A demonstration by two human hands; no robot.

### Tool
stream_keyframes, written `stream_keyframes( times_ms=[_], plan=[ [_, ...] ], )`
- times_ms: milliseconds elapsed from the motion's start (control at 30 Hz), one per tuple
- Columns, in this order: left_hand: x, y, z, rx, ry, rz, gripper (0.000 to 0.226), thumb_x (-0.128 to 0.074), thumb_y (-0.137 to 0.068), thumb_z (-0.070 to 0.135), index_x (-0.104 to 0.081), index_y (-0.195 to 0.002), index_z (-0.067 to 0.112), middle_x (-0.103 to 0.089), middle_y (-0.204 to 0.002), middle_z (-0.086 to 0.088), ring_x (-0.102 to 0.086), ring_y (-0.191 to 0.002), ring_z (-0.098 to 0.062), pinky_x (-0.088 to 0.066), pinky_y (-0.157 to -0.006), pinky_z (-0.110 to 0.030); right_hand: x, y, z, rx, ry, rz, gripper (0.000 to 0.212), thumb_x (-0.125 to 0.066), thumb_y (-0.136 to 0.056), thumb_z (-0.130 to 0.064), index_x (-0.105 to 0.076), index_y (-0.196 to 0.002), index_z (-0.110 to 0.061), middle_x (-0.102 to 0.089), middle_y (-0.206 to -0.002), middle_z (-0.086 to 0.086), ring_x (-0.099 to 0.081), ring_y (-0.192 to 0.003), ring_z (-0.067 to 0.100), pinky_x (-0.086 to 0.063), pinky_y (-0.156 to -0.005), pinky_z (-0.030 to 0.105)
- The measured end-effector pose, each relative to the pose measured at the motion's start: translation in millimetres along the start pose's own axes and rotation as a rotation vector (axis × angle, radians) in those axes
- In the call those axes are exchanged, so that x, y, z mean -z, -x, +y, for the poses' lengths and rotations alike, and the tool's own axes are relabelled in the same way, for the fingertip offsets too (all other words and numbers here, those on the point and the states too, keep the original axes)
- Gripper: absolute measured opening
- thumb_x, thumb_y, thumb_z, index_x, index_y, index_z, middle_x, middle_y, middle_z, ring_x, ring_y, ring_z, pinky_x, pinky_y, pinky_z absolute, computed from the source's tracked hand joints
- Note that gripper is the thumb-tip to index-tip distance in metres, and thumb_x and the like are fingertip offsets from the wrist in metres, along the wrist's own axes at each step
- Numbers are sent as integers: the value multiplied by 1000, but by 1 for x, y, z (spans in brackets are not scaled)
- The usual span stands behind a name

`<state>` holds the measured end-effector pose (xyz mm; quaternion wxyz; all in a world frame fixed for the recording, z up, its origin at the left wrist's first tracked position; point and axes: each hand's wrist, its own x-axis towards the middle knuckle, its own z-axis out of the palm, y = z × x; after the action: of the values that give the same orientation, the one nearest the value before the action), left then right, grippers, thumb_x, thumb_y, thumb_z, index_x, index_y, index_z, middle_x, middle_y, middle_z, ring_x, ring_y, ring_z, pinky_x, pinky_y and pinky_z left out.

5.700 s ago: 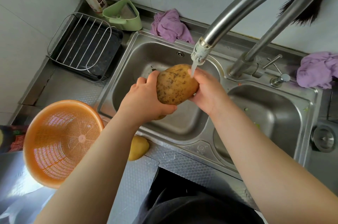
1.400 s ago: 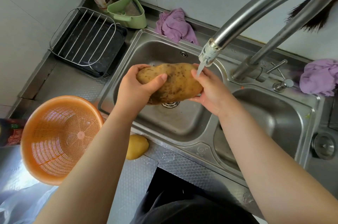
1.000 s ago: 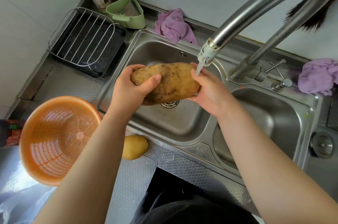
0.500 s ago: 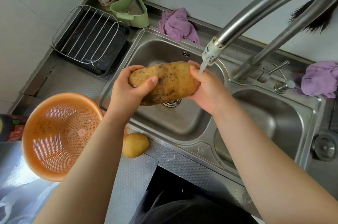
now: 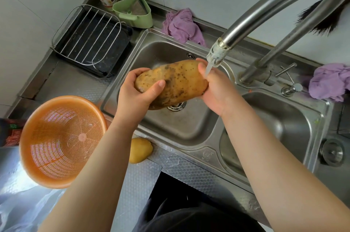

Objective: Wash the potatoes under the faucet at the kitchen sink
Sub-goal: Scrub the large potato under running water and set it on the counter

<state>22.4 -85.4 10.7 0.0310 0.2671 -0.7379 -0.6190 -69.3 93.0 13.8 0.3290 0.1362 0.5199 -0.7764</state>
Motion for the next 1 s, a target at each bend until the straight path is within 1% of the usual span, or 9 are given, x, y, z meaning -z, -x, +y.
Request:
stream_keyframes(
  times_ms=[100,233,333,433,600,800,867,933,1000],
  plan=[
    [-6,2,1,-39,-50,15,70,-76,-62,61,-58,-123,30,-62,-115,10,-64,-107,-11,-59,-81,-30,-3,-7,-5,-12,-25,145,28,-41,-103,-18,-67,-98,-25,-74,-92,0,-69,-93,20,-57,-84,43],
    [0,-4,1,75,72,39,57,-77,-60,60,-63,-110,36,-65,-116,4,-67,-108,-17,-61,-82,-36,8,1,-7,-11,-44,-98,30,-42,-102,-9,-66,-104,-28,-74,-101,-2,-66,-100,22,-51,-93,50],
    [3,-6,0,140,140,35,50,-77,-61,58,-63,-104,37,-67,-111,4,-69,-102,-16,-62,-75,-33,13,7,-3,22,55,-184,33,-45,-101,-7,-61,-111,-34,-66,-110,-9,-62,-103,16,-48,-99,45],
    [-3,-3,0,92,94,46,39,-76,-70,52,-60,-104,38,-65,-108,8,-67,-98,-10,-58,-71,-25,9,3,-1,72,45,-85,32,-46,-101,-8,-63,-111,-33,-68,-103,-10,-59,-102,18,-47,-93,45],
    [-6,-2,-2,110,82,63,56,-72,-63,64,-60,-110,36,-65,-114,5,-67,-106,-14,-60,-82,-34,5,-3,-3,63,18,20,35,-44,-99,-8,-63,-116,-32,-69,-98,-9,-57,-99,19,-44,-86,41],
    [-10,4,-5,62,8,42,63,-72,-61,66,-58,-114,34,-62,-110,11,-64,-101,-7,-55,-76,-25,1,-5,-5,-17,65,208,26,-43,-102,-18,-64,-113,-29,-69,-96,-6,-64,-91,18,-54,-83,44],
    [-7,4,-6,56,-13,32,68,-72,-61,66,-58,-117,32,-62,-111,11,-64,-101,-7,-55,-77,-24,5,-2,-4,-13,136,170,22,-45,-104,-23,-62,-116,-27,-68,-99,-6,-64,-94,17,-56,-85,46],
    [-5,3,-6,45,-36,26,72,-72,-60,66,-58,-121,29,-63,-112,11,-64,-100,-5,-55,-74,-19,10,4,-4,-23,191,33,18,-52,-102,-21,-58,-117,-29,-66,-105,-7,-65,-98,15,-57,-88,45],
    [-3,2,-4,18,-77,14,73,-73,-62,64,-58,-123,27,-62,-112,11,-63,-100,-3,-54,-72,-16,14,6,-1,-35,253,-52,32,-62,-95,-18,-52,-122,-32,-63,-116,-7,-64,-104,14,-56,-93,44]
  ],
)
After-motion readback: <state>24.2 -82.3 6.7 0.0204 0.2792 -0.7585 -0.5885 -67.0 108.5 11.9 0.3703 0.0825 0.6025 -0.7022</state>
